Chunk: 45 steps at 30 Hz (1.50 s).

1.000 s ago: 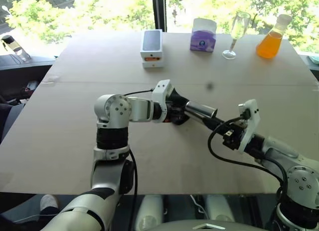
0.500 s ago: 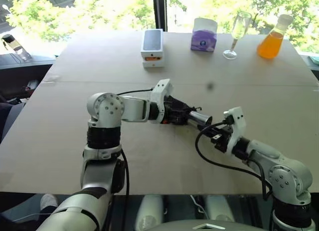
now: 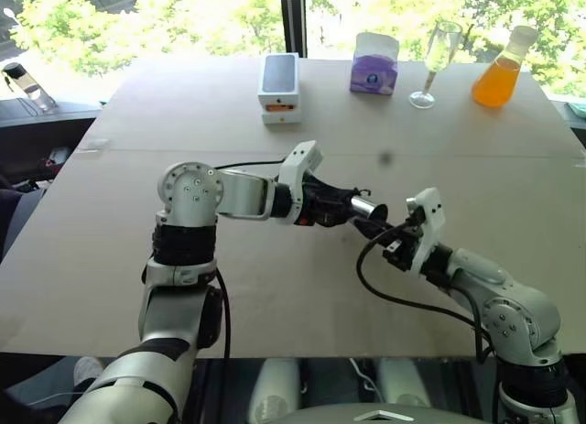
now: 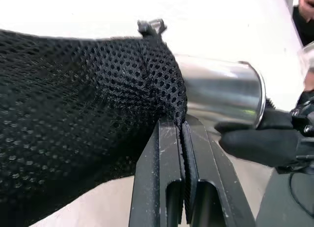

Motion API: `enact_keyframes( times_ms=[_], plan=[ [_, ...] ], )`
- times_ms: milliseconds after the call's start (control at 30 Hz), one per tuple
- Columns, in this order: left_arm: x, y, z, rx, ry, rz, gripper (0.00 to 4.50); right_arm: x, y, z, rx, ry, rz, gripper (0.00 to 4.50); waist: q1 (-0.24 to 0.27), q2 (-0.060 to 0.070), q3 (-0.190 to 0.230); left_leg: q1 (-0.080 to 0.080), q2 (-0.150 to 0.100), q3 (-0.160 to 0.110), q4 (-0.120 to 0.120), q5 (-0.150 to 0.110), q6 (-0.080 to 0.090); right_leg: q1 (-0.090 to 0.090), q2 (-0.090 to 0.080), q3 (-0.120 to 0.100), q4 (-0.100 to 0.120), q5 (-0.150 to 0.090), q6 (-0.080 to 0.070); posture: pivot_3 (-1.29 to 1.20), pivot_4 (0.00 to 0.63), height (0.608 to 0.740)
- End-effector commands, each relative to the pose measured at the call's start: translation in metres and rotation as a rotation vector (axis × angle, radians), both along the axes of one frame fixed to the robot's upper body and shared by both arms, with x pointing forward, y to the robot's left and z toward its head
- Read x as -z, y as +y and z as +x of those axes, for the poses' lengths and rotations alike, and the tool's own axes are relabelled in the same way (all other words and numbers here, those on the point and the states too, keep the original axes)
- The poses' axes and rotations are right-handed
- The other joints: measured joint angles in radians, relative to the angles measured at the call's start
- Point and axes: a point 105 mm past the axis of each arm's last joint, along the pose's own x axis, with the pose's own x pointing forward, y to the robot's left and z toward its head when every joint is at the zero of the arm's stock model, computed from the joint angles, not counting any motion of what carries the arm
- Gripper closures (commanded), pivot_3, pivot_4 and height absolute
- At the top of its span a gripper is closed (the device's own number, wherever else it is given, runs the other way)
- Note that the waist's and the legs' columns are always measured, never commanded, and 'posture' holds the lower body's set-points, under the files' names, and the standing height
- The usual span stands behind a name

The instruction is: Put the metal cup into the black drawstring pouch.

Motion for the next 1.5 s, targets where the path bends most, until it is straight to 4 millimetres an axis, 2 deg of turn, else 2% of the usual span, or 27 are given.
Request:
enact_keyframes(
  times_ms=[33,167,233,400,533,700,967,1167,1300,1400,1500],
  plan=[
    [-0.016,-0.003,0.009,-0.012,0.028,-0.095,4.50,-0.026,0.029,-0.017,-0.228,-0.163,0.024,4.46,-0.002,0.000,0.000,0.000,0.000,0.000,0.000,0.000,0.000,0.000,0.000,0.000,0.000,0.000,0.000,0.00,0.150,0.737],
    [-0.030,-0.007,0.014,0.001,0.047,-0.168,4.50,-0.019,0.038,-0.015,-0.301,-0.254,-0.084,4.46,-0.003,-0.001,0.000,0.000,0.000,0.000,0.000,0.000,0.000,0.000,0.000,0.000,0.000,-0.001,0.002,0.00,0.150,0.737],
    [-0.033,-0.009,0.013,0.023,0.054,-0.172,4.50,-0.023,0.044,-0.014,-0.337,-0.298,-0.050,4.46,-0.002,-0.002,0.001,0.000,0.000,0.000,0.000,0.000,0.000,0.000,0.000,0.000,0.000,-0.001,0.003,0.00,0.150,0.737],
    [-0.039,-0.019,0.009,0.078,0.082,-0.205,4.50,-0.018,0.042,0.019,-0.192,-0.349,-0.106,4.46,-0.002,-0.003,0.002,0.000,0.000,0.000,-0.001,0.000,0.000,0.000,0.000,0.000,-0.001,0.000,0.000,0.00,0.150,0.737],
    [-0.039,-0.018,0.007,0.080,0.097,-0.224,4.50,-0.025,0.036,0.031,-0.076,-0.331,0.003,4.46,-0.002,-0.003,0.002,0.000,0.000,0.000,-0.001,0.000,-0.001,0.000,-0.001,0.000,-0.001,0.000,0.000,0.00,0.150,0.737],
    [-0.026,-0.004,0.007,0.035,0.142,-0.215,4.50,-0.035,0.022,0.038,0.038,-0.280,0.155,4.46,-0.003,-0.003,0.002,0.001,0.000,0.000,-0.002,0.001,-0.001,0.000,-0.001,0.000,-0.001,0.000,0.000,0.00,0.150,0.737],
    [-0.016,0.011,0.009,-0.038,0.184,-0.219,4.50,-0.051,0.002,0.039,0.105,-0.212,0.370,4.46,-0.003,-0.003,0.002,0.001,0.000,0.000,-0.004,0.001,-0.002,0.000,-0.001,0.000,-0.001,0.000,0.000,0.00,0.150,0.737],
    [-0.013,0.010,0.008,-0.072,0.215,-0.326,4.50,-0.057,0.005,0.032,0.041,-0.156,0.483,4.46,-0.003,-0.003,0.002,0.001,0.000,0.000,-0.005,0.001,-0.002,0.000,-0.001,0.000,-0.001,0.000,0.000,0.00,0.150,0.737],
    [-0.012,0.020,0.011,-0.158,0.205,-0.412,4.50,-0.063,0.005,0.030,0.024,-0.135,0.546,4.46,-0.003,-0.003,0.002,0.002,0.000,0.000,-0.005,0.001,-0.002,0.000,-0.001,0.001,-0.001,0.000,0.000,0.00,0.150,0.737],
    [-0.008,0.028,0.010,-0.190,0.197,-0.387,4.50,-0.064,0.000,0.030,0.029,-0.126,0.567,4.46,-0.003,-0.003,0.002,0.001,0.000,0.000,-0.005,0.001,-0.002,0.000,-0.001,0.000,-0.001,0.000,0.000,0.00,0.150,0.737],
    [-0.019,0.023,0.007,-0.164,0.143,-0.397,4.50,-0.059,0.004,0.025,-0.008,-0.106,0.535,4.46,0.000,-0.003,0.002,0.001,0.000,0.000,-0.005,0.001,-0.002,0.000,-0.001,0.000,-0.001,0.000,0.000,0.00,0.150,0.737]
  ],
)
